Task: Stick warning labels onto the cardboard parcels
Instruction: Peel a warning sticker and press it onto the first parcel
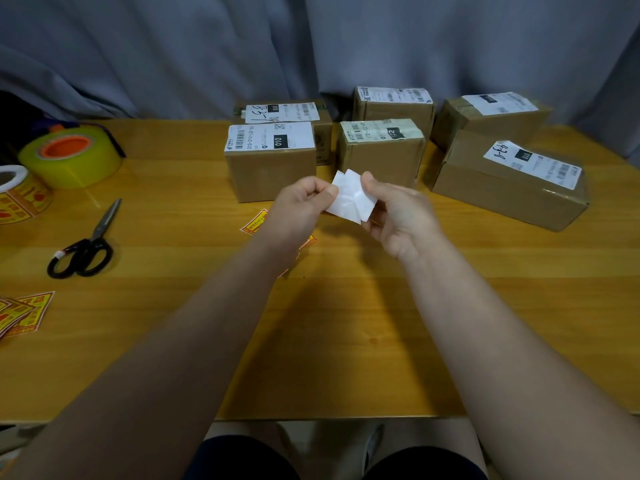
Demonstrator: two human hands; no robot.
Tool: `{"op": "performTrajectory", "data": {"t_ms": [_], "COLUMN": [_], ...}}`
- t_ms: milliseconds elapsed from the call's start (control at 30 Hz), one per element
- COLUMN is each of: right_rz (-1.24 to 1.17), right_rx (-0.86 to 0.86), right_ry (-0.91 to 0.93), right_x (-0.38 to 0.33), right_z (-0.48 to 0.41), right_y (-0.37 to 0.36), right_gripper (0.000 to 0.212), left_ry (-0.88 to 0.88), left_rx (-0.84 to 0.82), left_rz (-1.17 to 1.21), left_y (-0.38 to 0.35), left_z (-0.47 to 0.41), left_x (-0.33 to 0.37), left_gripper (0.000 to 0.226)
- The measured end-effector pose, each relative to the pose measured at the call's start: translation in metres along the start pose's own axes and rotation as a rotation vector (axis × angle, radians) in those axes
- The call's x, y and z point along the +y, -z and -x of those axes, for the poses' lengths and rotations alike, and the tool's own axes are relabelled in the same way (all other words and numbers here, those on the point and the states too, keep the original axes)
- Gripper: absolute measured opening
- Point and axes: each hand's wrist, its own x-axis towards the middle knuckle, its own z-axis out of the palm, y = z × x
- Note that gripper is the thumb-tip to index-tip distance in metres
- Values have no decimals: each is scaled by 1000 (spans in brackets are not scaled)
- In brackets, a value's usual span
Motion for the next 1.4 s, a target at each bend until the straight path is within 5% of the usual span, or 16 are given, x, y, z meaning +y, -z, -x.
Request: {"op": "performTrajectory", "data": {"t_ms": [167,333,700,900,1100,1267,1400], "right_rz": [-18,53,2,-30,349,537,689], "right_rx": [29,62,142,325,25,-73,-154], "right_ry": [55,123,16,156,429,617,719], "right_x": [3,4,3,-16,-11,-11,-10], "right_z": [-1,1,-3,-13,-4,-4,-3], "right_y": [0,3,9,36,21,29,38], "right_gripper": [14,14,18,18,15,6,33], "left_ry": [61,22,83,179,90,114,128], "left_rx": [55,-67,-58,106,-215,-320,-362], "left_rz": [-42,-81,-234,-279,-553,-518,-385], "left_y": [-3,-1,16,47,28,27,22], "left_z": [-2,-2,-7,-7,-3,0,3], "left_x": [-9,-2,1,-15,5,7,-1], "left_gripper": [19,23,8,14,22,19,11]}}
